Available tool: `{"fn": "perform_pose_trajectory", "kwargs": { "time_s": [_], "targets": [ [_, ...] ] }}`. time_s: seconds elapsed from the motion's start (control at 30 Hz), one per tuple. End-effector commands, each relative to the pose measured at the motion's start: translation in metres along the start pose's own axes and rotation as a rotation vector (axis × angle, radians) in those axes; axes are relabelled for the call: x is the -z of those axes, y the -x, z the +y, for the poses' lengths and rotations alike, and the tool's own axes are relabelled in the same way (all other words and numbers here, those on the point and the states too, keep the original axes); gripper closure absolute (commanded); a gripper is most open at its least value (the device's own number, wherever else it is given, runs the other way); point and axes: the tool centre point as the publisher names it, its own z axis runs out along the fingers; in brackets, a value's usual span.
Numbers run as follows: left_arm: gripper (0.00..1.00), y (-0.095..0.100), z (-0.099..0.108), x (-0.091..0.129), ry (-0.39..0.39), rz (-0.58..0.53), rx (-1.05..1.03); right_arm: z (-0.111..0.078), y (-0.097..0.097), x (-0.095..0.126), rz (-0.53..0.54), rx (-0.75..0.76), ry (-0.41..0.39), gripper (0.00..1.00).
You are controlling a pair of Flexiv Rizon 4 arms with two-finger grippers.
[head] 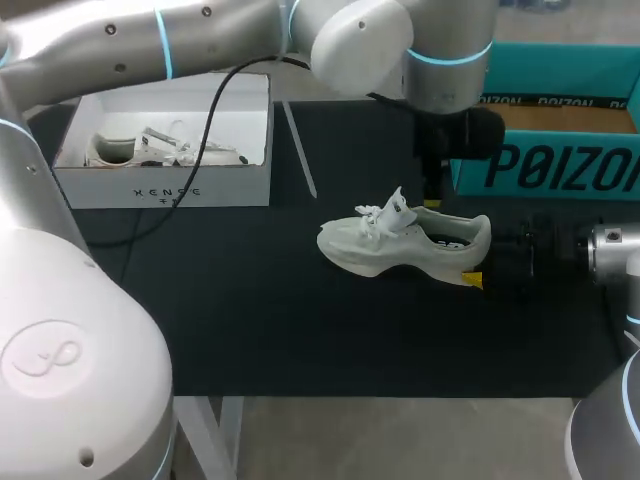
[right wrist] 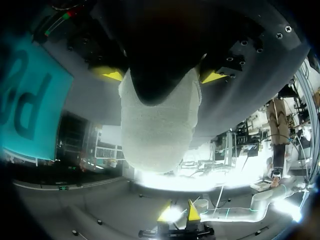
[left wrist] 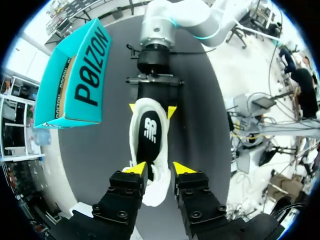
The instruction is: Take the shoe out of the shoebox, open the shoe tongue, remove and reinsert the insole, then place the shoe into the shoebox
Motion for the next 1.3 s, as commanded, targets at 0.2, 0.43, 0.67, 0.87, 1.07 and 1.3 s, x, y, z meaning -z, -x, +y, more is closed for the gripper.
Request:
{"fn": "perform_pose_trajectory", "kwargs": {
  "time_s": [0.2, 0.43, 0.67, 0.87, 1.07, 1.3],
  "targets": [
    [1.00, 0.012, -0.001, -0.023, 0.007, -0.004, 0.047, -0.003, -0.001, -0.002, -0.002, 0.000, -0.001, 1.00],
    [1.00, 0.008, -0.006, -0.046, 0.014, -0.002, 0.049, -0.003, -0.001, -0.002, -0.002, 0.000, -0.001, 1.00],
    [1.00, 0.011, -0.003, -0.069, -0.009, -0.009, 0.044, -0.003, -0.001, -0.002, -0.002, 0.000, -0.001, 1.00],
    [1.00, 0.020, 0.003, -0.077, 0.008, -0.031, 0.046, -0.003, -0.001, -0.002, -0.002, 0.000, -0.001, 1.00],
    [1.00, 0.025, 0.010, -0.093, 0.030, -0.014, 0.047, -0.003, -0.001, -0.002, -0.002, 0.000, -0.001, 1.00],
    [1.00, 0.017, 0.006, -0.111, 0.040, 0.034, 0.008, -0.003, -0.001, -0.002, -0.002, 0.000, -0.001, 1.00]
  ]
}}
